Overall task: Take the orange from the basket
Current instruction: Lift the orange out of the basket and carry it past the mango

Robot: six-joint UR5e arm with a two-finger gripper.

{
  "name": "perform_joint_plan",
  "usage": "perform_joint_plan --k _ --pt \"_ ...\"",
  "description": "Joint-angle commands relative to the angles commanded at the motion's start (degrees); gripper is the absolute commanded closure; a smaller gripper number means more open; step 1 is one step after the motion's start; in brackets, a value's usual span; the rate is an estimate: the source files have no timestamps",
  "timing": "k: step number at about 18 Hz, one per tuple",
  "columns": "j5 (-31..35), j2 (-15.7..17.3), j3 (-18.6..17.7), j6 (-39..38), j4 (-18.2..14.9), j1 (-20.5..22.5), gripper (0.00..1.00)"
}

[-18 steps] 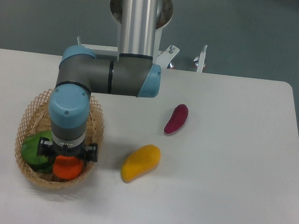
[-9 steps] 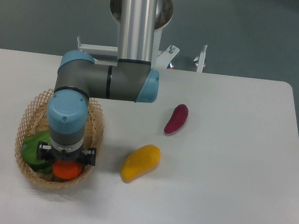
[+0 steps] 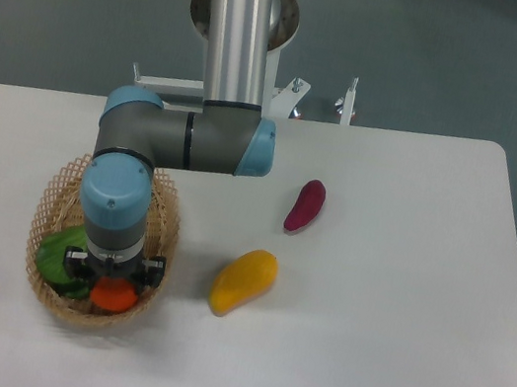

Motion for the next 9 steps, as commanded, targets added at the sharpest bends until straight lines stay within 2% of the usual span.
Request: perform_joint_plan --k 2,6,9 --pt "0.43 1.93 0.09 0.61 0.44 1.23 0.33" --pt "0.44 4.66 0.52 7.89 0.44 5.53 0.32" --pt "0.87 5.02 1.40 12.65 0.35 8.25 0.32"
